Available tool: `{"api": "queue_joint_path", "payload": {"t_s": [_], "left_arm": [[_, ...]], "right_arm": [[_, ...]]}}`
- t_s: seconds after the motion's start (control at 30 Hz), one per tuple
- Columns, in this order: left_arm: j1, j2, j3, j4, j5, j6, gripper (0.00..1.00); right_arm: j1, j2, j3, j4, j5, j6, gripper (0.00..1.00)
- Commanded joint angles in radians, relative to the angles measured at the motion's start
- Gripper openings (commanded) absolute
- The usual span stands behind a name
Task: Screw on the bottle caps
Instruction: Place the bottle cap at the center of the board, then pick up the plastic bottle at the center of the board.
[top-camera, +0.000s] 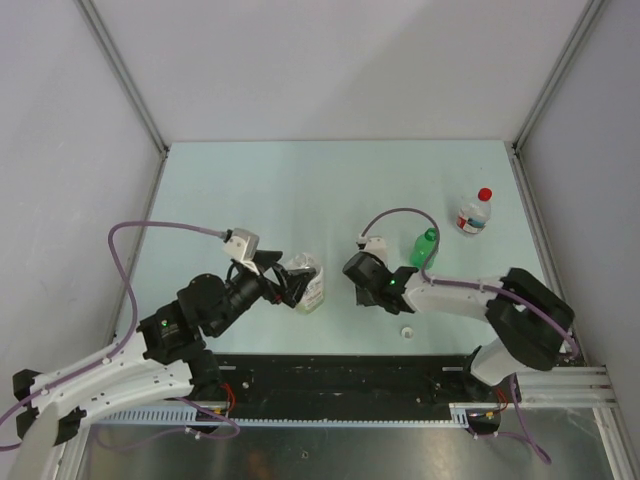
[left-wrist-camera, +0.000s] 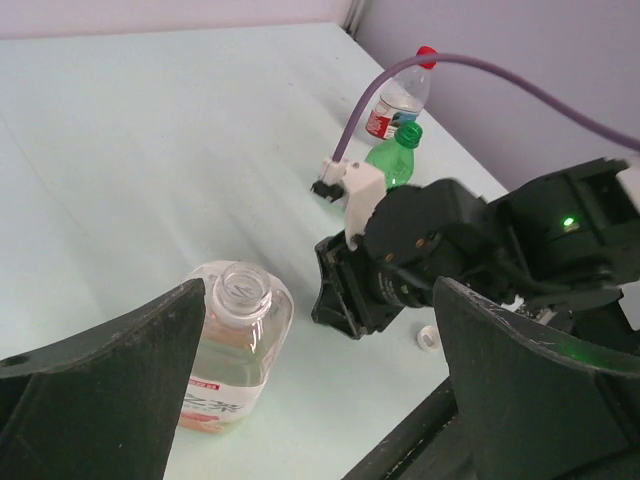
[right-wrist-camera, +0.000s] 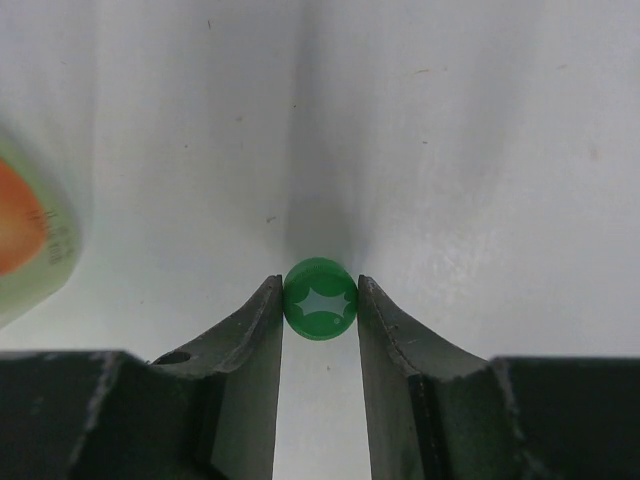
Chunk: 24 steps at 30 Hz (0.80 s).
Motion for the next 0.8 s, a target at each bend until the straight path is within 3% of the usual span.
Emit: {"api": "queue_joint_path", "payload": {"t_s": [0.0,0.13,0.33,0.47,0.63,0.77], "left_arm": [[-0.004,-0.015,0.001,-0.021,-0.069,-0.017,0.99],[-0.004,-0.005,0.000,-0.024,-0.092,-0.001,1.00],[-0.004,0.005,0.006,-0.027,-0.099,0.011,0.99],[-0.005,0.009,0.010,-0.025,-0.083,0.026,1.00],[-0.004,0.044,0.020,-0.025,-0.037,0.044,1.00],[-0.004,0.069,0.035,-0.025,0.004,0.062,0.99]], "right_arm": [[0.027,0.091,0.001,0.129,0.042,-0.007,0.25],[0.041,0.124,0.001,0.121,0.042,0.012,0.34],[0.053,0.007,0.001,0.053,0.078,0.007,0.74],[0.041,-0.155,0.006,0.027,0.106,-0.061,0.89],[-0.037,-0.349,0.032,0.004,0.176,-0.197,0.94],[-0.171,-0.453,0.045,0.028,0.247,-0.319,0.97]]}}
